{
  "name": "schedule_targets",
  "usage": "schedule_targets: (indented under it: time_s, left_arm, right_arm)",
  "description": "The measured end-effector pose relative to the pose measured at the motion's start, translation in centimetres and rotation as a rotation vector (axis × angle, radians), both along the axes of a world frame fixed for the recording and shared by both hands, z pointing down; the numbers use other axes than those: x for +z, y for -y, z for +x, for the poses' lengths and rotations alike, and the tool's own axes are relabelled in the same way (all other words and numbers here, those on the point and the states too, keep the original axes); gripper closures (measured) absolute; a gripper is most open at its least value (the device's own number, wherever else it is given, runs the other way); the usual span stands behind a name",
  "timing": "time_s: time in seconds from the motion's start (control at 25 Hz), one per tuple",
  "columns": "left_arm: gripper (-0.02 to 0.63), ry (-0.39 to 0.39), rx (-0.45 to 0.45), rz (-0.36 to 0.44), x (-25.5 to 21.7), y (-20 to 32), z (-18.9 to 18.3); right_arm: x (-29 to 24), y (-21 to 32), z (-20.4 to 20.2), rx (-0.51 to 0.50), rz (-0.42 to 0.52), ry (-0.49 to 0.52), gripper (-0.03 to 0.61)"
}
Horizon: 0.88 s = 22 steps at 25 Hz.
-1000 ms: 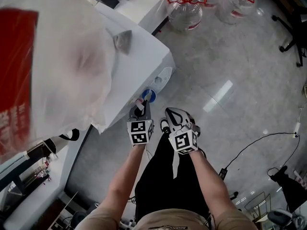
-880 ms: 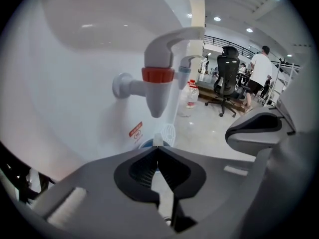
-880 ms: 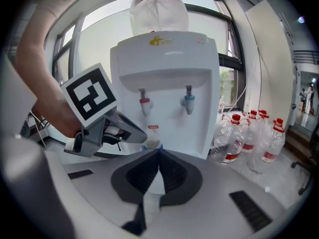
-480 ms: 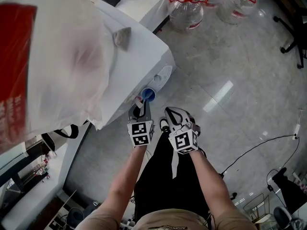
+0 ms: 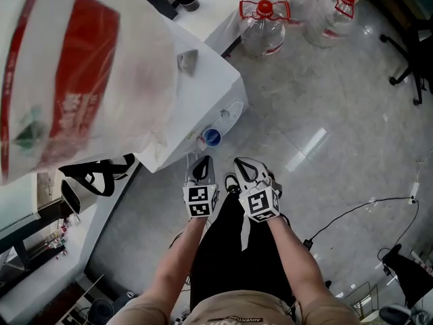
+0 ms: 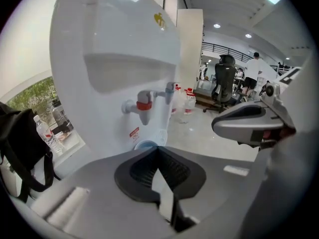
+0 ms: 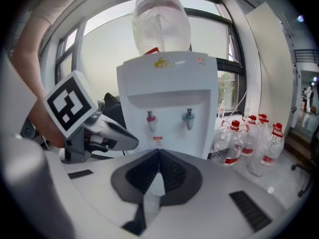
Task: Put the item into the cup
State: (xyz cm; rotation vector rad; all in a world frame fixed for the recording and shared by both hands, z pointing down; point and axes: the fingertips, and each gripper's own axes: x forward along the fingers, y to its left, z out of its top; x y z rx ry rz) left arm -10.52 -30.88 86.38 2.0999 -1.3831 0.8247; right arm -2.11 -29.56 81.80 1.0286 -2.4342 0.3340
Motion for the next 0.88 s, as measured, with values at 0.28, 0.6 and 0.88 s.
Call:
schedule_targets:
  time_s: [0.28, 0.6, 0.88]
  left_arm:
    - [0.606, -0.050, 0.068, 0.012, -7.0, -2.3, 1.1]
    - [0.606, -0.100, 0.150, 0.079, -16.3, -5.0, 2.9]
    - [0.606, -0.113, 0.136, 0.202, -25.6, -4.7, 1.3]
  right_arm:
    - [-7.8, -0.4, -0.2, 0.033, -0.039, 0.071, 0.566]
    - [-16.0, -2.2, 0.8, 0.014, -0.011, 0.079, 0.566]
    - [-22.3, -4.0, 2.0, 0.039, -0.013, 0.128, 0.566]
